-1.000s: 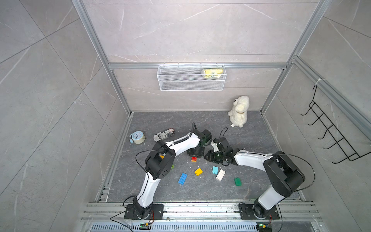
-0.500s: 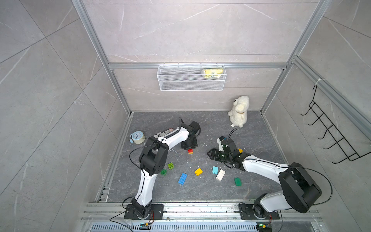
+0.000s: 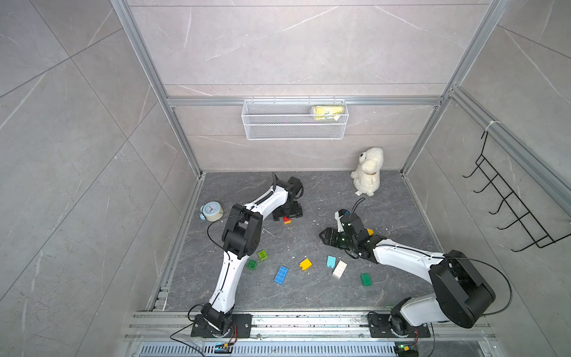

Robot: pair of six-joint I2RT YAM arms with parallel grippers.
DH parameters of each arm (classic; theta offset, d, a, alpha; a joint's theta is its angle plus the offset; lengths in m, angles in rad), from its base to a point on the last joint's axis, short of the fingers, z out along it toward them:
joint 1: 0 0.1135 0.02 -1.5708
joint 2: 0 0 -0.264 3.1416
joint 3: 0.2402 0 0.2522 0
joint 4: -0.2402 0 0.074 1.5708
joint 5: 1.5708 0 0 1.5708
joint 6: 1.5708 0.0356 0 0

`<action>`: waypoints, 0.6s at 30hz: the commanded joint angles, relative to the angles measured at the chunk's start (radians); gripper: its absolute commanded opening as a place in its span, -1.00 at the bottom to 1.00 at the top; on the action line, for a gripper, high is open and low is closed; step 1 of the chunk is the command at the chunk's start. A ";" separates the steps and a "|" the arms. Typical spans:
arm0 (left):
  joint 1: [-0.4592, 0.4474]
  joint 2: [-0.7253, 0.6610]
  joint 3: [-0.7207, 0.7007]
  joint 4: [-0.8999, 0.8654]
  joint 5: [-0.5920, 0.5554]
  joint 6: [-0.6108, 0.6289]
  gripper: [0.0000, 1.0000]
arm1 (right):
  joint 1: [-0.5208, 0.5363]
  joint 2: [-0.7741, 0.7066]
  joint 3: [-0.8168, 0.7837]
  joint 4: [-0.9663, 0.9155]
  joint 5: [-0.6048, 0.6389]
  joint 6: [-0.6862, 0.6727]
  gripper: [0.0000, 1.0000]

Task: Assemble the letter h with lego
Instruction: Place the lego brick at the center of the board, then adjust the lego brick at the center of the board.

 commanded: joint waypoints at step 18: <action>-0.091 -0.660 -0.850 0.062 0.003 -0.311 0.69 | 0.005 -0.050 -0.036 0.039 -0.020 0.008 0.26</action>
